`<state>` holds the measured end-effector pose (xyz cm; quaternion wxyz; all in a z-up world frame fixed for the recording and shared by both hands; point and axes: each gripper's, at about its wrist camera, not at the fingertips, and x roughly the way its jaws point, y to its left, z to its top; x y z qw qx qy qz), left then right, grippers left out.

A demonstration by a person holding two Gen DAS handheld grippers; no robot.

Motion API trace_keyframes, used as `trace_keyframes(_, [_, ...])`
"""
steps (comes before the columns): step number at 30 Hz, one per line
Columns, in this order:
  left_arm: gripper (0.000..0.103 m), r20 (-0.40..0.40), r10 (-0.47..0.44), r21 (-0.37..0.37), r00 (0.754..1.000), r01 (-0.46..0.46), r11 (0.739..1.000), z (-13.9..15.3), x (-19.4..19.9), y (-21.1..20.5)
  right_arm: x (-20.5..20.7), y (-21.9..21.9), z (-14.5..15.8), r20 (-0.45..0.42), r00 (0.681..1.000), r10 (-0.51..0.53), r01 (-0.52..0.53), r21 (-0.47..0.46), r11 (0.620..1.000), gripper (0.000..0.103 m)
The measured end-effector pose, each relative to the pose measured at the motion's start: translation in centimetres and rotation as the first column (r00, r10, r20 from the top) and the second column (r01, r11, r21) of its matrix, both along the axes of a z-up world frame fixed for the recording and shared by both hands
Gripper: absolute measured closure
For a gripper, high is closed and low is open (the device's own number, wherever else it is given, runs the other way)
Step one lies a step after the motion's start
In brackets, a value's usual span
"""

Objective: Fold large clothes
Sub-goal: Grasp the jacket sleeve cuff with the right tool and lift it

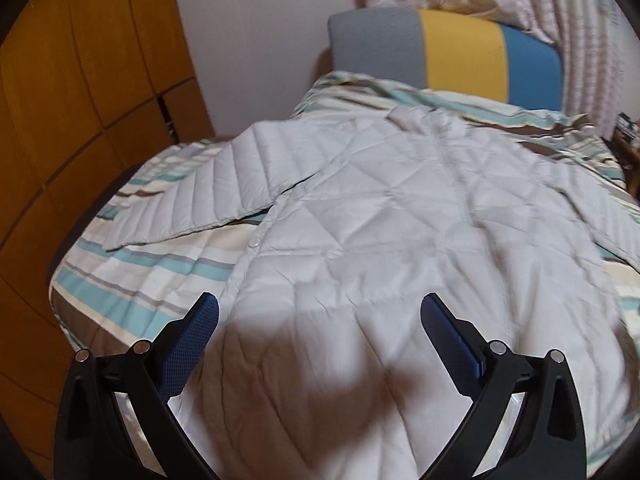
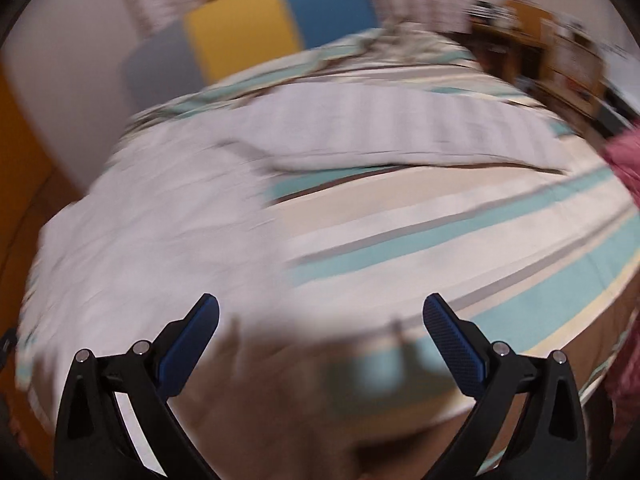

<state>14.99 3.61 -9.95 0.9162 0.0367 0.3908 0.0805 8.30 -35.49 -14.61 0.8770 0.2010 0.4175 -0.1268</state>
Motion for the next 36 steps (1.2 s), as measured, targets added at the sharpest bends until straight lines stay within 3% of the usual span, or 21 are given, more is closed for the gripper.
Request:
trace_keyframes(5, [0.003, -0.012, 0.038, 0.022, 0.999, -0.038, 0.999, -2.1, 4.1, 1.1, 2.0, -7.4, -1.5, 0.011, 0.977, -0.213, 0.213, 0.053, 0.976, 0.003])
trace_keyframes(9, [0.003, -0.048, 0.066, -0.017, 0.997, -0.067, 0.998, -3.7, 7.3, 2.4, 3.6, -11.6, -2.7, -0.01, 0.944, -0.33, 0.33, 0.084, 0.94, 0.019])
trace_keyframes(12, [0.003, -0.051, 0.093, -0.021, 0.994, -0.094, 0.995, -4.8, 8.8, 3.2, 4.7, -14.5, -3.8, -0.035, 0.907, -0.421, 0.422, 0.101, 0.901, 0.022])
trace_keyframes(18, [0.003, -0.099, 0.127, -0.04, 0.987, -0.131, 0.991, -7.1, 10.7, 5.4, 5.5, -17.7, -4.2, 0.011, 0.856, -0.517, 0.513, 0.102, 0.852, 0.022])
trace_keyframes(22, [0.003, -0.097, 0.115, -0.045, 0.989, -0.12, 0.992, -8.1, 10.6, 5.5, 6.0, -19.4, -4.3, 0.03, 0.789, -0.613, 0.604, 0.139, 0.785, 0.025])
trace_keyframes(26, [0.003, -0.085, 0.113, -0.011, 0.99, -0.114, 0.993, -8.8, 10.5, 5.0, 6.5, -20.1, -4.3, 0.03, 0.748, -0.663, 0.658, 0.097, 0.747, 0.047])
trace_keyframes(33, [0.003, -0.088, 0.118, 0.024, 0.989, -0.116, 0.993, -9.2, 10.6, 4.6, 6.9, -20.4, -4.4, 0.08, 0.778, -0.623, 0.612, 0.127, 0.78, 0.087])
trace_keyframes(36, [0.003, -0.091, 0.115, 0.008, 0.989, -0.115, 0.993, -9.4, 10.5, 4.7, 7.8, -19.5, -3.6, 0.116, 0.808, -0.578, 0.572, 0.086, 0.816, 0.09])
